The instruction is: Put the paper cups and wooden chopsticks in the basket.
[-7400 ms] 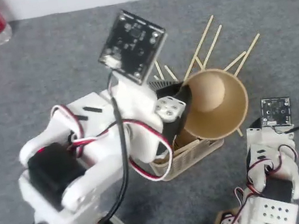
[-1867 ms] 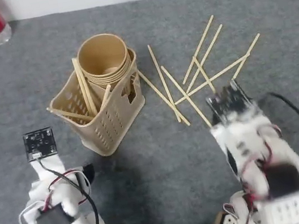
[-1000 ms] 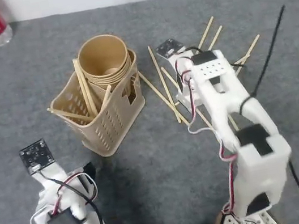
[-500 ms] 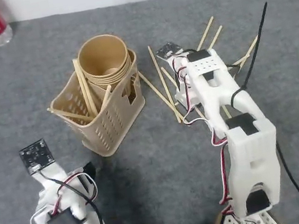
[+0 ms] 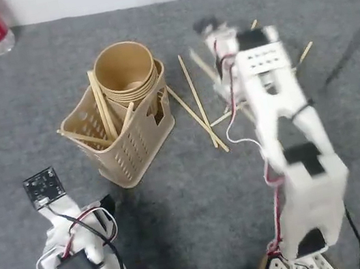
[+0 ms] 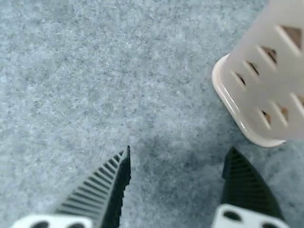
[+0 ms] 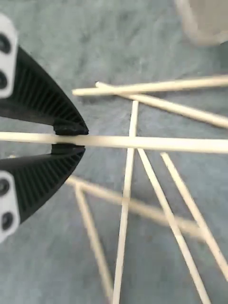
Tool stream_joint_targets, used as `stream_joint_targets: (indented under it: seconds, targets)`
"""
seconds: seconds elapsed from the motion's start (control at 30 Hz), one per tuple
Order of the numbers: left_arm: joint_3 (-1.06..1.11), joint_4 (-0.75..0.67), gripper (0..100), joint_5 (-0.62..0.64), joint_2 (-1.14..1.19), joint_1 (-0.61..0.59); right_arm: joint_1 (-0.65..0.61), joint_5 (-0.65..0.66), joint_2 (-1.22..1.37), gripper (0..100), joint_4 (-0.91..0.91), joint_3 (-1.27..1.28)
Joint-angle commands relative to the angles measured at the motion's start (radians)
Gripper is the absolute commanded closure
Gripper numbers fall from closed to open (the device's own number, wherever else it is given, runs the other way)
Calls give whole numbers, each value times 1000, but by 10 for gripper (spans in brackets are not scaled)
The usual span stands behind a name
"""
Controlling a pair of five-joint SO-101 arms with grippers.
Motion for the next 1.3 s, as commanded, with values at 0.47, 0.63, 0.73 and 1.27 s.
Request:
stream_joint_targets:
  seconds: [0.47,0.63,0.73,1.27]
  targets:
    - [-5,0,702,12,-77,-2,-642,-132,-542,992,-417,-212]
    - [-5,0,702,12,-77,-2,-664,-292,-478,992,-489,-210]
    - [-5,0,702,12,-77,-2,-654,-371,-441,992,-492,-207]
    - [-5,0,702,12,-77,-2,-564,-552,-455,992,-958,319]
